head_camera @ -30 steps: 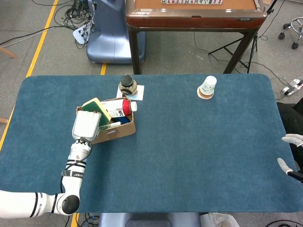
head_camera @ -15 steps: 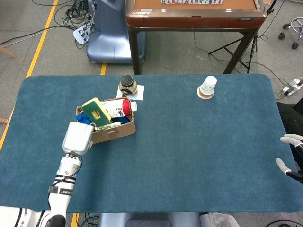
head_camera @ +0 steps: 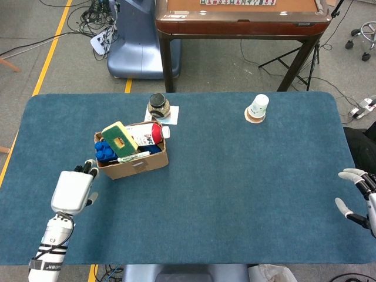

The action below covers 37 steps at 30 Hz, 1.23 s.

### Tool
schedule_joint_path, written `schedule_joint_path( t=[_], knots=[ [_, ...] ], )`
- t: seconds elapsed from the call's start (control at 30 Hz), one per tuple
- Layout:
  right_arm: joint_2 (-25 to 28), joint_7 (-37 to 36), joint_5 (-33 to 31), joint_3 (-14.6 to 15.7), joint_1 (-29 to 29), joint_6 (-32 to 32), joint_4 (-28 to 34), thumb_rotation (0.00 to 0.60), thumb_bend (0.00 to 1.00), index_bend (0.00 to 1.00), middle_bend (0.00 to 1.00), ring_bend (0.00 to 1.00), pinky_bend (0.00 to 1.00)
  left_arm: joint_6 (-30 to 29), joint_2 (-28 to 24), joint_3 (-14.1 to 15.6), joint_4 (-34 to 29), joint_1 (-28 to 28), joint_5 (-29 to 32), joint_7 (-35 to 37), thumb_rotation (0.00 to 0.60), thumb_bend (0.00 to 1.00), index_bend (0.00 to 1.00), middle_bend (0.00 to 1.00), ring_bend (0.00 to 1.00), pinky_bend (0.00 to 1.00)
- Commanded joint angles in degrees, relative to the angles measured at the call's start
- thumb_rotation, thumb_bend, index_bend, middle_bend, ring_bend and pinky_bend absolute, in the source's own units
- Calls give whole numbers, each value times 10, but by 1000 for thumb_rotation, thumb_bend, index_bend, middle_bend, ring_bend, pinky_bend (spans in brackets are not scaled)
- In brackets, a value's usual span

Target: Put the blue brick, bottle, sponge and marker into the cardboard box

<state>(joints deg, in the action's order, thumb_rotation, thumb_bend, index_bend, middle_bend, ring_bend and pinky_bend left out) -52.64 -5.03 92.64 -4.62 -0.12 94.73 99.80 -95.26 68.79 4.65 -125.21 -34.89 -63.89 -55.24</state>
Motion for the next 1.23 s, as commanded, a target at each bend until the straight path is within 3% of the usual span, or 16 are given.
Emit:
schedule_joint_path(
  t=[0.03, 0.13, 0.27, 0.57, 0.77, 0.97, 1.23],
  knots=[
    [-6, 14, 3, 3, 1, -2, 2, 600, 235, 323, 307, 292, 411, -15, -28, 40, 22, 51, -65, 62, 600, 131, 458, 256, 394, 608],
    [-11, 30, 3, 3, 1, -4, 4, 600, 235, 323, 307, 292, 411, -9, -48, 61, 53, 79, -105, 126, 600, 130, 464, 275, 361, 477],
    [-18, 50, 0, 3, 3, -8, 5, 600, 235, 323, 307, 292, 410, 13, -82, 79, 78, 104, -121, 190, 600, 130, 464, 307, 348, 373],
    [-36, 94, -14, 1, 12, -28, 3, 600, 235, 323, 307, 292, 411, -12, -74, 82, 164, 186, -176, 314, 600, 130, 458, 350, 347, 361],
    [-49, 119, -20, 4, 18, -44, 1, 600, 235, 323, 307, 292, 411, -11, -75, 64, 242, 221, -174, 417, 600, 131, 475, 390, 347, 361],
    [-55, 129, -30, 3, 25, -59, -3, 600, 235, 323, 307, 292, 411, 8, -92, 36, 256, 230, -157, 453, 600, 130, 486, 413, 348, 362],
    [-53, 117, -43, 3, 38, -89, -7, 600, 235, 323, 307, 292, 411, 43, -81, 23, 262, 239, -155, 415, 600, 131, 492, 417, 348, 369]
  ],
)
